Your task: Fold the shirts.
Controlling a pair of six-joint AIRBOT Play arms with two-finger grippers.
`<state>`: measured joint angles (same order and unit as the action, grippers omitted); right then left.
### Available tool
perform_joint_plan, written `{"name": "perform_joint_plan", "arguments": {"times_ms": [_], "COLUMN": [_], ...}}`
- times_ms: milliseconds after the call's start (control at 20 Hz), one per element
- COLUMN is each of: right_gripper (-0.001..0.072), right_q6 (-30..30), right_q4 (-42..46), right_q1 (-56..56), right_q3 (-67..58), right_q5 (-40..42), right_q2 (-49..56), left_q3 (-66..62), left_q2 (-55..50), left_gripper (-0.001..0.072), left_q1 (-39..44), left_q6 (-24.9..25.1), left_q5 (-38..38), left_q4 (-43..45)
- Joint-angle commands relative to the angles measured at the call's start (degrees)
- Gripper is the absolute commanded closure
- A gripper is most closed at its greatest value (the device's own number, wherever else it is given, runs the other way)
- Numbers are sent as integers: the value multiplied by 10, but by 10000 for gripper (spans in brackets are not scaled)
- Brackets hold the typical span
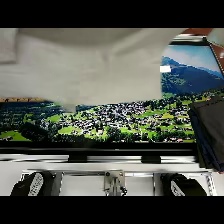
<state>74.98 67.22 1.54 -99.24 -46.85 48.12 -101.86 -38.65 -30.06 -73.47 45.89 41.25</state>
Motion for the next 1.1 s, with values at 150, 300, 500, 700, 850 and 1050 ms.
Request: {"name": "perform_joint_plan", "arguments": {"times_ms": [150, 300, 500, 700, 850, 1050], "right_gripper": [645, 645, 645, 645, 645, 645], "right_q6": [42, 68, 71, 70, 87, 201], "right_q4": [82, 158, 227, 285, 278, 246], "right_q1": [1, 1, 1, 1, 1, 1], "right_q3": [-16, -16, -16, 0, 94, 183], "right_q5": [-24, -82, -190, -346, -323, -184], "right_q2": [-137, -146, -115, -17, 71, 225], "left_q3": [-37, -37, -6, 148, 323, 457], "left_q2": [118, 114, 91, 80, 43, -73], "left_gripper": [680, 679, 679, 679, 681, 681], "left_q1": [0, 0, 0, 0, 5, 94], "left_q6": [-63, -104, -104, -95, -69, -56], "left_q5": [6, 96, 231, 293, 280, 112], "left_q4": [66, 154, 162, 161, 144, 123]}}
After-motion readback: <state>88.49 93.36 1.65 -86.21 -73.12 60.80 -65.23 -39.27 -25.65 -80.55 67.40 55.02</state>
